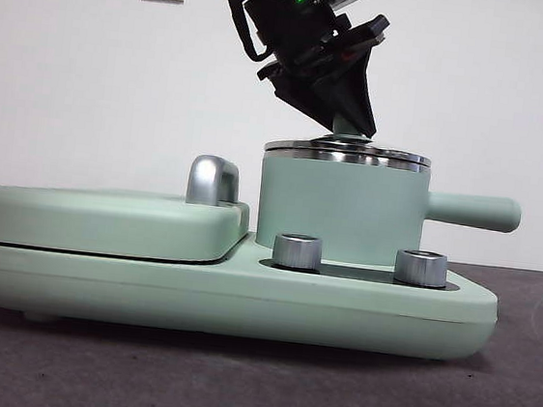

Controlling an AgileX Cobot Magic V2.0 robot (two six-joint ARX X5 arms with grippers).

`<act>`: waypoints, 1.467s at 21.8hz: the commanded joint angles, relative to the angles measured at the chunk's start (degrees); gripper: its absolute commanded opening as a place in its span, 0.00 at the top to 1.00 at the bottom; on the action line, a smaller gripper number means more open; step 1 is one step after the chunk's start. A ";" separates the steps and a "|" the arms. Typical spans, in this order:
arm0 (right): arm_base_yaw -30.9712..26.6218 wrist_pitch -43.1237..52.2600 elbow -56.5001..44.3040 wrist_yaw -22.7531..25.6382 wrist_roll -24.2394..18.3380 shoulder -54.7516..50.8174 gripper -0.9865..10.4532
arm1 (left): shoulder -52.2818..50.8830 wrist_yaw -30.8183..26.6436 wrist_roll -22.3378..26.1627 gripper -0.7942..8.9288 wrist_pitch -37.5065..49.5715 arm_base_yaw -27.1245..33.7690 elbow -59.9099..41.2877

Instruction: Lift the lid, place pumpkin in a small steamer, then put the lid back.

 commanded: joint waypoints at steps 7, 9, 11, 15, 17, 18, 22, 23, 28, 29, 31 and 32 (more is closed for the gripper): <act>0.42 0.72 0.42 0.17 1.03 0.09 0.48 | 2.45 -0.04 2.97 0.90 -3.85 -0.59 1.05; 0.42 0.72 0.42 0.15 1.03 0.09 0.48 | 3.30 -0.04 2.95 0.90 -5.05 -0.59 1.05; 0.42 0.72 0.42 0.17 1.03 0.09 0.48 | 4.13 -0.04 2.95 0.89 -5.66 -0.59 1.05; 0.42 0.72 0.42 0.17 1.03 0.09 0.48 | 4.17 -0.04 1.55 0.64 -4.61 -0.85 1.09; 0.42 0.72 0.42 0.17 1.01 0.09 0.48 | 3.87 -0.04 0.20 0.49 -4.66 -0.83 1.14; 0.42 0.72 0.42 0.17 1.01 0.09 0.48 | 3.61 -0.04 -0.35 0.46 -4.63 -0.83 1.20; 0.42 0.70 0.42 0.15 1.01 0.09 0.48 | 0.66 -0.04 -2.56 0.46 -4.74 -0.76 1.53; 0.42 0.70 0.42 0.15 1.01 0.09 0.48 | -0.72 -0.04 -2.95 0.46 -5.01 -0.63 1.53; 0.42 0.70 0.42 0.13 0.98 0.09 0.48 | -11.02 -0.04 -4.20 0.46 -12.00 -0.46 1.53; 0.42 0.68 0.42 0.04 0.98 0.09 0.48 | -13.38 -0.04 -4.92 0.46 -14.47 -0.46 1.53; 0.42 0.68 0.42 -0.74 0.98 0.09 0.48 | -18.82 -0.04 -8.07 0.48 -22.73 -0.48 1.53; 0.42 0.68 0.42 -1.44 0.98 0.09 0.48 | -21.00 0.09 -9.62 0.48 -26.80 -0.48 1.51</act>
